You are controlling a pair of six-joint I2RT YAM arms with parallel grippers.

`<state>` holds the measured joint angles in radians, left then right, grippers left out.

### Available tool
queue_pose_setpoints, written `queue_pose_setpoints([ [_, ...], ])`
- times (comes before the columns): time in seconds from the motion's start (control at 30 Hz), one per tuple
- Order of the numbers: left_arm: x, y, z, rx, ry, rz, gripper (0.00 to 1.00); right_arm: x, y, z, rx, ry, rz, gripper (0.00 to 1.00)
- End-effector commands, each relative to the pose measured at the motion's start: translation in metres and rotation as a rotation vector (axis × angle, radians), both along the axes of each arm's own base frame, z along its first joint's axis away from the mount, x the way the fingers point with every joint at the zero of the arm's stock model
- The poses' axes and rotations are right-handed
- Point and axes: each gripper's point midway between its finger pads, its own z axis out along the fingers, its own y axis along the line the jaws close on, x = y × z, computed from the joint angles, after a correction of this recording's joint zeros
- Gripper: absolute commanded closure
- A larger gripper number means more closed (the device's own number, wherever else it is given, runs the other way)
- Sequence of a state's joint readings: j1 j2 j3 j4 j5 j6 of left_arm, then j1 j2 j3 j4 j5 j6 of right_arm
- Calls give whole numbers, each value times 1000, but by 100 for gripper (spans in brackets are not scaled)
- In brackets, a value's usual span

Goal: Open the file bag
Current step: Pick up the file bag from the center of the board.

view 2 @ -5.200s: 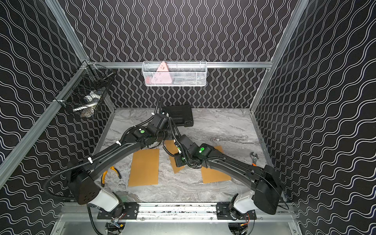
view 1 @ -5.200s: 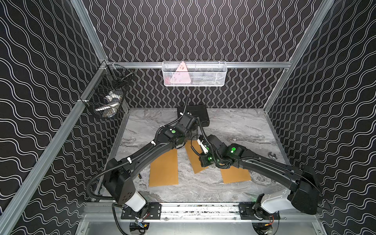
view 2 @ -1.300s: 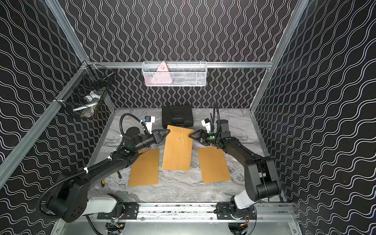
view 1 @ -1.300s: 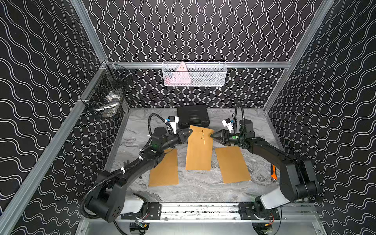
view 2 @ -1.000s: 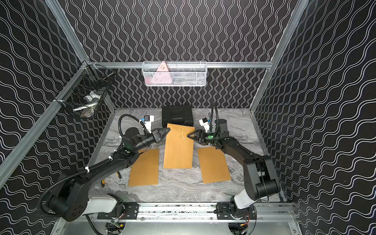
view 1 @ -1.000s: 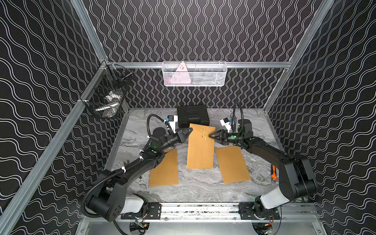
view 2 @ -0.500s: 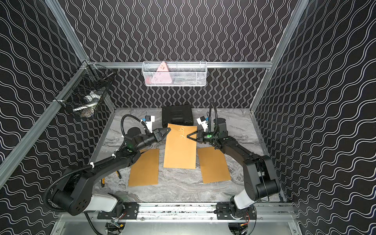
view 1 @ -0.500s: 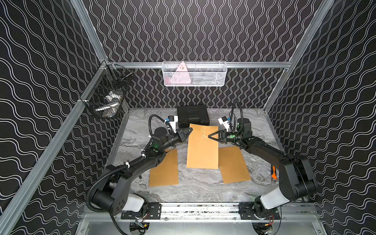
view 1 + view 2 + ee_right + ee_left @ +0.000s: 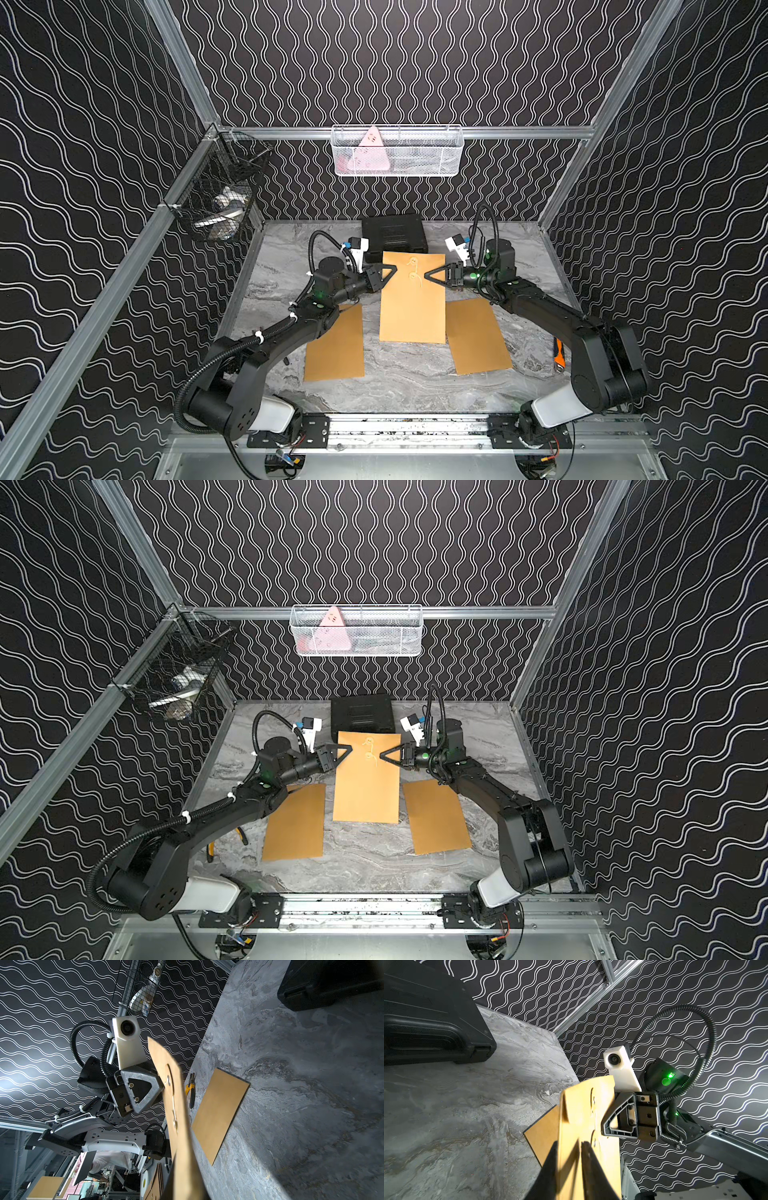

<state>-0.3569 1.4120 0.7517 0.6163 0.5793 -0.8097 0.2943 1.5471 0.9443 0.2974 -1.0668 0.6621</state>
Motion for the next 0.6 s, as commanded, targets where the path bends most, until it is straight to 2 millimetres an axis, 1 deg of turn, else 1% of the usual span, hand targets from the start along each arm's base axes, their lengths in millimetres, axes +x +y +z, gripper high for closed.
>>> queue_pose_setpoints([
  [0.0, -5, -9, 12, -37, -35, -67, 80, 5, 3, 11, 12, -52, -3, 98],
  [0.1, -5, -12, 14, -58, -35, -90, 86, 4, 5, 9, 5, -52, 3, 98],
  [0.23, -4, -13, 15, -67, -35, -96, 100, 3, 8, 7, -8, -52, 7, 98],
  [0.33, -4, -12, 16, -68, -40, -90, 100, 2, 8, 5, -20, -51, 6, 96],
  [0.4, -4, -11, 16, -65, -41, -83, 100, 2, 6, 1, -33, -46, -2, 90],
  [0.57, -4, -3, 16, -7, -52, -27, 100, 1, -2, -10, -113, -40, -54, 68],
])
